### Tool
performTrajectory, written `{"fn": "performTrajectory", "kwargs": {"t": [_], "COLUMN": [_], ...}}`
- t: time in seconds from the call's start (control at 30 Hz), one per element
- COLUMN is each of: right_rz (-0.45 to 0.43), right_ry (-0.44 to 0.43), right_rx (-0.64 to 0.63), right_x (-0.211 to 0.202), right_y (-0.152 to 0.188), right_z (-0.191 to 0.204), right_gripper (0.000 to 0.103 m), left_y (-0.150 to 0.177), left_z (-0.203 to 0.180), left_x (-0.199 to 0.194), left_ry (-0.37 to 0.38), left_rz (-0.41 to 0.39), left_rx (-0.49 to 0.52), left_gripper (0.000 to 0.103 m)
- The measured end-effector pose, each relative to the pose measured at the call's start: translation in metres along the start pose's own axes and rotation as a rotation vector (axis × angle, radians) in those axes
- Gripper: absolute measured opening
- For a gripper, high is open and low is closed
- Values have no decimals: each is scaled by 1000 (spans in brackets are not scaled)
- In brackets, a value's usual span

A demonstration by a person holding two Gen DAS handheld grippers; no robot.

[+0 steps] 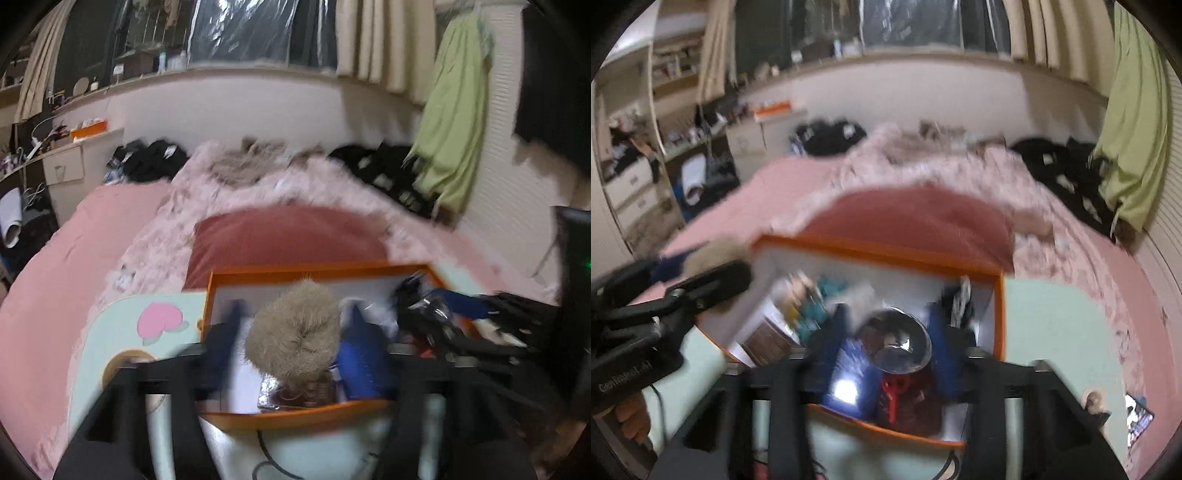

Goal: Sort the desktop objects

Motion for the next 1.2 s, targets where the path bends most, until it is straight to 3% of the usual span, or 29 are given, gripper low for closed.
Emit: {"fn": "performTrajectory", "kwargs": {"t": [0.03, 0.07, 0.13, 0.27, 0.57, 0.63, 0.73, 0.8, 0.97, 1.2], "right_rz": [-55, -78, -72, -81, -96, -95, -162, -177, -127, 65], "right_ry": [-6, 11, 5, 0, -8, -12, -39, -38, 9, 18], "right_rx": [-26, -29, -18, -24, -23, -12, 15, 13, -5, 84], "right_x": [-3, -5, -3, 0, -5, -9, -32, -46, -68, -73], "right_y": [1, 3, 5, 4, 7, 6, 1, 1, 20, 83], "right_z": [3, 2, 1, 0, -2, -2, -1, 1, -2, -19], "right_gripper": [77, 81, 84, 84, 84, 84, 84, 84, 87, 87], "left_y": [7, 13, 15, 14, 14, 12, 6, 2, 7, 70], "left_z": [2, 6, 5, 5, 3, 2, 2, 3, -2, -28], "left_x": [9, 14, 9, 7, 7, 0, -17, -28, -51, -53], "left_ry": [-12, 4, -14, 0, 11, 25, 22, 29, 63, 83], "left_rz": [36, 14, -46, -17, -30, -65, -124, -126, -77, 133], "left_rx": [-19, -69, -46, -40, -38, -25, -20, -33, -45, 33], "left_gripper": [87, 88, 91, 92, 92, 92, 92, 92, 92, 92]}}
Point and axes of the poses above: each gripper's, at about its wrist camera, not at the fingertips, and x roughly the way its jaws point, z to its left, y to its underside, the point moved 7 cm from there along x, roughly the way its jaws point, and after that the axes turned 6 degrees about x, right-handed, at the moved point
